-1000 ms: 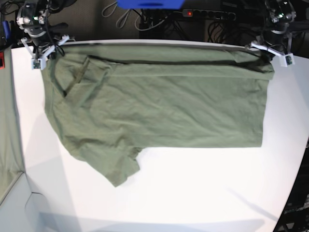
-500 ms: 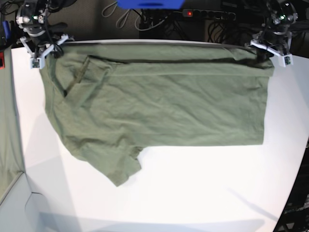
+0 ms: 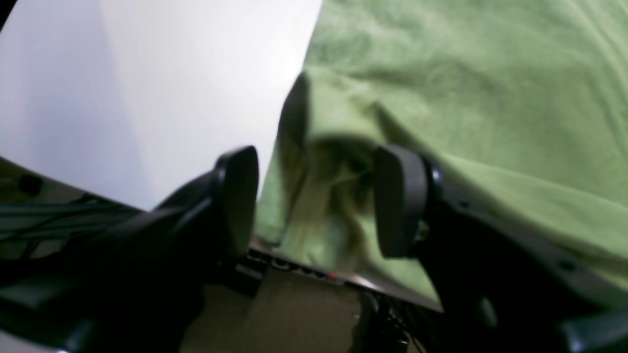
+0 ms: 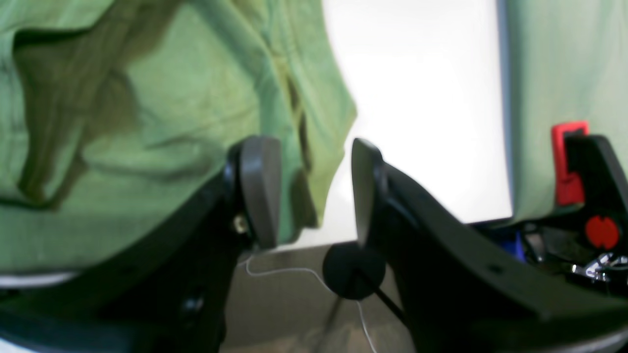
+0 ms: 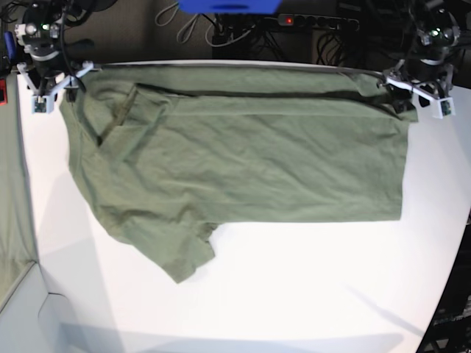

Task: Layout the t-shirt on the table in an organized manner, then fold the t-shirt properly
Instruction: 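Release and move both grippers to the hem edge of the t-shirt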

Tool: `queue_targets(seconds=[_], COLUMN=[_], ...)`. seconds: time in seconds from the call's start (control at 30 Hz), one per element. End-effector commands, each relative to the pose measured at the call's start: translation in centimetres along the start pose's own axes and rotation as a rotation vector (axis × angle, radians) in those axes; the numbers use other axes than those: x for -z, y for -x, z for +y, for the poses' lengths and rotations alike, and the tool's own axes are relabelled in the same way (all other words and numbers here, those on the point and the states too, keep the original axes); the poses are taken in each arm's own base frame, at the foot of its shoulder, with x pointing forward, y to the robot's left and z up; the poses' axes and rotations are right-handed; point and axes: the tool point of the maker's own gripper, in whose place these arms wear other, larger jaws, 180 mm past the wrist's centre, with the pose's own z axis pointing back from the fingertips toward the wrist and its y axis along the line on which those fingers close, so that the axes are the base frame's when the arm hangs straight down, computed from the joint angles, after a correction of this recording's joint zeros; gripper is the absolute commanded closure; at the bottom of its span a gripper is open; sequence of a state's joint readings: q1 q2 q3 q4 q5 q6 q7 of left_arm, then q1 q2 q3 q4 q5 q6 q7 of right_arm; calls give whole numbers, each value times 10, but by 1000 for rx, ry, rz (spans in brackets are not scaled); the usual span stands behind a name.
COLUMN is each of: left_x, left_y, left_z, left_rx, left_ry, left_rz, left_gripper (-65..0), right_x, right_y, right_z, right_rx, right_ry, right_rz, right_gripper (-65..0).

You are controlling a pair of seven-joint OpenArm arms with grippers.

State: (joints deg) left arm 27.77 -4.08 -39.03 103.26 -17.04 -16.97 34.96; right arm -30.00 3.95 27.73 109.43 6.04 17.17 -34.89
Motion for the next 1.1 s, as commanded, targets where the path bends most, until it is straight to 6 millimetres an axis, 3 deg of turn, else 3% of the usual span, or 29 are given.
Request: queue_targets(seconds=[0.0,0.3,0.43,0.57,0.73,0.83,0.93,1.07], left_x=[-4,-3,1,7,16,23,39,73], left_y=[-14,-20,-40,-68,-112,-136,-159,-173], left_z=[3,3,9,10,2,-4,-10,-2], left_rx=[14,15,-3,-22,-46,-66,-117,-109], left_ry=[-3,-5,-25,-33,-18,-2,20,-14], left_rz=[-45,-65,-114,-185,-292,-346,-384,-350], left_gripper=[-362,-362,-362,-362,-362,-362,-362,-363], right_x=[-4,3,10,13,20,36,63,103], right_y=[-15,-58,-88,-130,-190,-213,-239,-264], right_z=[-9,-8,-8,-5,26,47,75,105], right_rx=[-10,4,21,45,20,7,0,1], right_ry=[23,28,31,28,-52,-109,-186,-265], right_rz=[-53,-160,-229,-331,-412,-387,-349,-282], right_gripper=[-245,-245,-245,-246,-246,-260,-328,-450])
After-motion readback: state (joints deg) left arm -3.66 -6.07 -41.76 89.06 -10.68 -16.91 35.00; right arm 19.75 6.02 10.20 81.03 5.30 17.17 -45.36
